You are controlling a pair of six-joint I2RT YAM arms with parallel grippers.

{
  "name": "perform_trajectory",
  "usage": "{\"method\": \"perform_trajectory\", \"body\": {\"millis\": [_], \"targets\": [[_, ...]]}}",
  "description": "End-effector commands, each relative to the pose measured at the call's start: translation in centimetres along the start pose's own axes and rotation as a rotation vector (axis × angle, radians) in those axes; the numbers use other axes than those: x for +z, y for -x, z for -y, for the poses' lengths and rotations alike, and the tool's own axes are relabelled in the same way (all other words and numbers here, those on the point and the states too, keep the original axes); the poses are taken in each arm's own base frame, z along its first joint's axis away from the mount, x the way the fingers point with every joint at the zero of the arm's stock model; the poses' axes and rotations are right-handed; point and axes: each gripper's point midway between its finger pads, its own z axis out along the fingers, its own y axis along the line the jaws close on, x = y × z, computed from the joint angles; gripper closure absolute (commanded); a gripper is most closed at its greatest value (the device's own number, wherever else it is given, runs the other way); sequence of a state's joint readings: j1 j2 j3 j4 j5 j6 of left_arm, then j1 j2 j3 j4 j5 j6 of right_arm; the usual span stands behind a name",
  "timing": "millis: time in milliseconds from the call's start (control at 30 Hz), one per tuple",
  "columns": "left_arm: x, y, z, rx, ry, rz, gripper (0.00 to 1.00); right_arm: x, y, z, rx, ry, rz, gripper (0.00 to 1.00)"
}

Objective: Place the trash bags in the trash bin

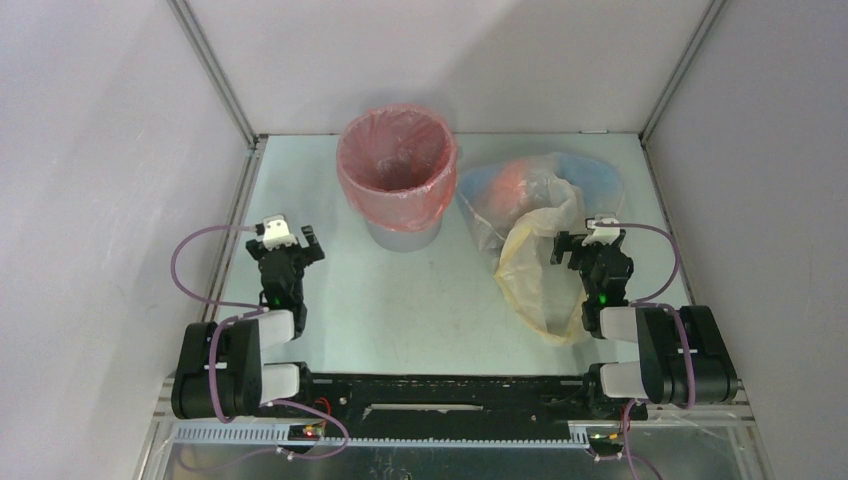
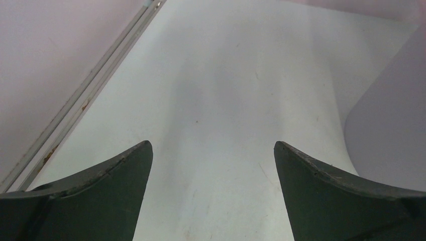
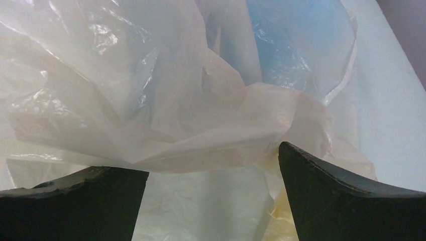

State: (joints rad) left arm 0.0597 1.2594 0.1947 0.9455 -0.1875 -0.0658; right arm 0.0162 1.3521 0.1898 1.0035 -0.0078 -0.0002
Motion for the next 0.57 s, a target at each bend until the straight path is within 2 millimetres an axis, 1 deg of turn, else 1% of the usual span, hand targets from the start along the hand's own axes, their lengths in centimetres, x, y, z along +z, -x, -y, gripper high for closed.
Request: {"method": "perform_trajectory", "body": {"millis": [0,533], "targets": [[0.25,2.69,0.23,0.016,-0.021,0.106,0.0,0.71,1.86,-0.16,-0.005,0.018,0.051,0.0],[0.22,2.57,0.19,0.019,-0.017,0.103,0.0,0.74,1.84,-0.17,-0.004,0.02,0.05,0.0]]}}
